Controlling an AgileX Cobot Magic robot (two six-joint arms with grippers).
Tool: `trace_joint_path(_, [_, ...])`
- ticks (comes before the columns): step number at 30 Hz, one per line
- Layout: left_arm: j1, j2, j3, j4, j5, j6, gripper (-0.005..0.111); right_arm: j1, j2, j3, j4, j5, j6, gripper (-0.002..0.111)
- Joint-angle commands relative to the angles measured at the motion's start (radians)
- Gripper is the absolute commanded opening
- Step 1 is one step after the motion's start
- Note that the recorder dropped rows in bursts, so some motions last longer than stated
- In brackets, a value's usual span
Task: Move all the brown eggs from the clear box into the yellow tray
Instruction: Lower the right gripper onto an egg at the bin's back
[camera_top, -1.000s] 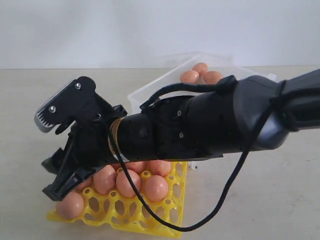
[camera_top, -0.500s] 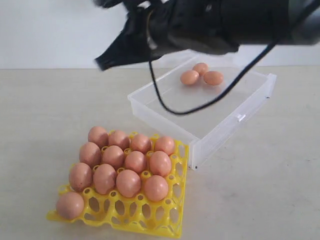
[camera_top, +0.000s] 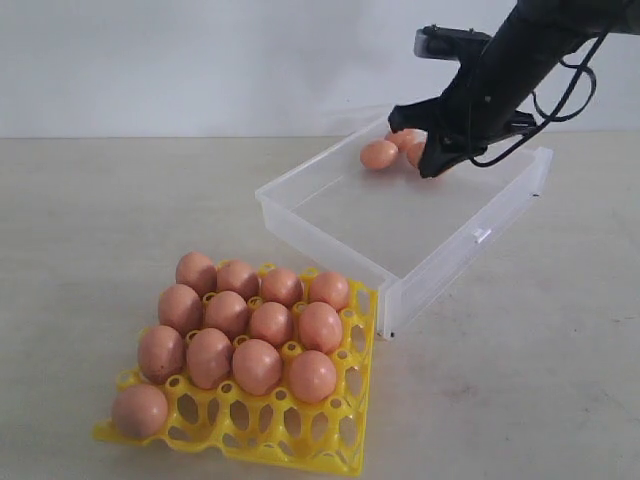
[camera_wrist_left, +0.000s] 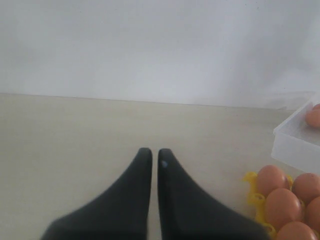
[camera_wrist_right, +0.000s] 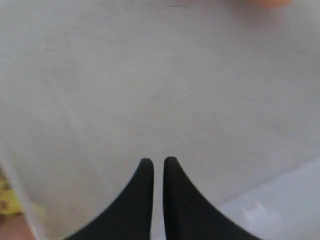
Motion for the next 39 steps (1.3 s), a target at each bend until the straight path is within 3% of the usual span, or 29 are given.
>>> trace_joint_path(1, [0.006, -0.003, 0.003, -0.001, -0.005, 0.001, 0.004, -0.058, 0.123, -0.213, 0.265, 0.042, -0.161, 0.001])
trace_joint_path(10, [0.006, -0.003, 0.003, -0.001, -0.005, 0.001, 0.004, -0.054, 0.276, -0.429, 0.229, -0.273, -0.175, 0.001])
trace_joint_path(19, [0.006, -0.003, 0.003, -0.001, -0.005, 0.001, 0.004, -0.054, 0.41, -0.572, 0.172, -0.043, -0.55, 0.002])
trace_joint_path(21, [0.006, -0.003, 0.003, -0.001, -0.005, 0.001, 0.004, -0.054, 0.405, -0.574, 0.126, -0.021, -0.611, 0.007])
trace_joint_path(25, [0.006, -0.003, 0.003, -0.001, -0.005, 0.001, 0.004, -0.056, 0.405, -0.574, 0.038, 0.024, -0.719, 0.035])
trace_joint_path(28, [0.006, -0.003, 0.003, -0.001, -0.005, 0.001, 0.004, -0.056, 0.407, -0.574, -0.018, 0.029, -0.719, 0.048])
trace_joint_path(34, [0.006, -0.003, 0.003, -0.001, -0.005, 0.001, 0.004, -0.056, 0.407, -0.574, -0.056, 0.031, -0.765, 0.049])
trace_joint_path(39, [0.006, -0.003, 0.003, -0.001, -0.005, 0.001, 0.004, -0.056, 0.407, -0.574, -0.058, 0.029, -0.938, 0.049])
